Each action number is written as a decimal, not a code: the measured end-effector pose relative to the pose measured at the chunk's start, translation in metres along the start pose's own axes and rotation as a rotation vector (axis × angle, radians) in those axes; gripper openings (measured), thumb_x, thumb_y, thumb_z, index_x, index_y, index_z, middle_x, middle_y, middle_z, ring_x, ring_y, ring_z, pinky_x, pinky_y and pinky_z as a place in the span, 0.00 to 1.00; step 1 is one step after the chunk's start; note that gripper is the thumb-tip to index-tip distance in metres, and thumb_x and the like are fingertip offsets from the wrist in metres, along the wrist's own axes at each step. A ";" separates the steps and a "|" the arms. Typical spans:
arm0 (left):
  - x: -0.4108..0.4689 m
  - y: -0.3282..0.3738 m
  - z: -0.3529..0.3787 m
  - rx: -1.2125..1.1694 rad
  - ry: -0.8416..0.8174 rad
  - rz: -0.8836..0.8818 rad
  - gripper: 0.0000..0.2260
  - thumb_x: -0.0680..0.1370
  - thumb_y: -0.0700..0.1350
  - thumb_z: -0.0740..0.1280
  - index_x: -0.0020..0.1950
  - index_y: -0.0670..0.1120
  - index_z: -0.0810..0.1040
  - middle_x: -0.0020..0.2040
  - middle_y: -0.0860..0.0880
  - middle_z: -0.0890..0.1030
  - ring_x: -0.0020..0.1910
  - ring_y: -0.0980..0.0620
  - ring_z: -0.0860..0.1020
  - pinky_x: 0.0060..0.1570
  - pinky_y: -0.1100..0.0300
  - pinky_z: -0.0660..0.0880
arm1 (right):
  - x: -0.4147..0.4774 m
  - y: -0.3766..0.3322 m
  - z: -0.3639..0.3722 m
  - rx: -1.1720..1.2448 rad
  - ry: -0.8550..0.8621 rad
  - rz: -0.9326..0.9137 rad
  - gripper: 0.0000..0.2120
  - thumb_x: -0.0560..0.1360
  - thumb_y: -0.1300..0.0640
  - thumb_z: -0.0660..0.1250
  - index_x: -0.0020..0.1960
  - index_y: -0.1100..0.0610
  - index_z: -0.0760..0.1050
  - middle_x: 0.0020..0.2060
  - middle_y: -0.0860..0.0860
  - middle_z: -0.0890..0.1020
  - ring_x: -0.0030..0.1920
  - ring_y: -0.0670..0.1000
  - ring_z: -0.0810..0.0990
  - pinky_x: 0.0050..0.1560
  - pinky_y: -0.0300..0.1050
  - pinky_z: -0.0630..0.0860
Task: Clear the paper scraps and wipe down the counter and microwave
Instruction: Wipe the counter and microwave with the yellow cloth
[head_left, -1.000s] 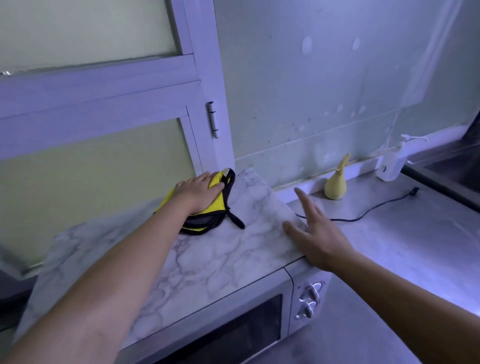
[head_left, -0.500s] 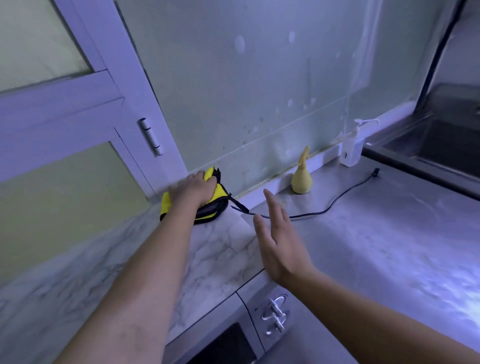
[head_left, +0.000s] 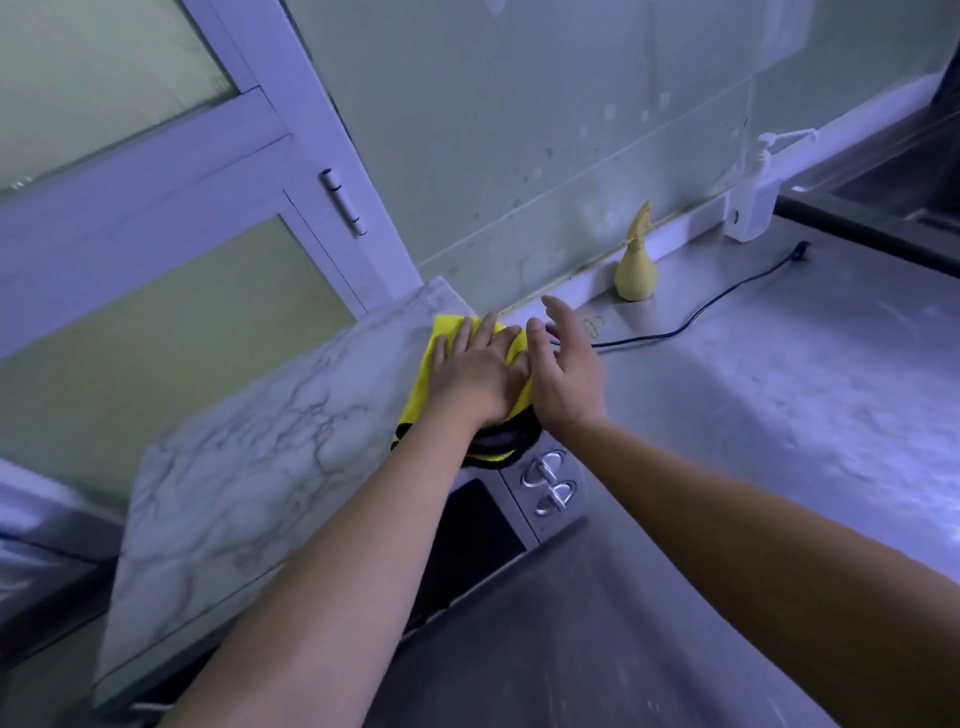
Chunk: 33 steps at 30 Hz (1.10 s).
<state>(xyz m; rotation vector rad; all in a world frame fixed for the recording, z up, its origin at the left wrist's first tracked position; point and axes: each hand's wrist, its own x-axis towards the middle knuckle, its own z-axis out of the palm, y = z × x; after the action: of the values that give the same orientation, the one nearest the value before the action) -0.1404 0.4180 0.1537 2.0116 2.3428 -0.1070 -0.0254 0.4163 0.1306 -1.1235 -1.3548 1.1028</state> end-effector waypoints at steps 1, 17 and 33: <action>-0.007 0.002 0.000 0.002 0.005 -0.001 0.26 0.81 0.61 0.45 0.79 0.59 0.53 0.82 0.56 0.46 0.80 0.50 0.45 0.77 0.44 0.43 | 0.000 0.001 0.000 0.018 -0.002 0.020 0.30 0.76 0.39 0.57 0.74 0.54 0.68 0.68 0.52 0.76 0.67 0.51 0.75 0.69 0.52 0.70; -0.093 0.014 0.027 0.045 0.140 0.109 0.30 0.81 0.63 0.51 0.80 0.61 0.44 0.82 0.57 0.46 0.80 0.51 0.46 0.77 0.44 0.43 | -0.154 0.093 -0.072 0.098 0.113 0.502 0.17 0.82 0.54 0.60 0.70 0.50 0.70 0.68 0.52 0.75 0.64 0.48 0.74 0.61 0.46 0.70; -0.271 0.009 0.028 -2.344 -0.301 0.147 0.23 0.83 0.48 0.54 0.76 0.39 0.66 0.75 0.36 0.67 0.75 0.37 0.65 0.76 0.40 0.55 | -0.245 -0.027 -0.090 0.469 -0.377 0.539 0.19 0.71 0.39 0.71 0.60 0.42 0.82 0.60 0.50 0.84 0.60 0.50 0.83 0.52 0.45 0.80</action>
<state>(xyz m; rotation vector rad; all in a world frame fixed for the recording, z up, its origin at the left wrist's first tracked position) -0.0902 0.1503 0.1481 0.5823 0.6181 1.3527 0.0756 0.1743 0.1280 -0.9748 -0.9927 1.9875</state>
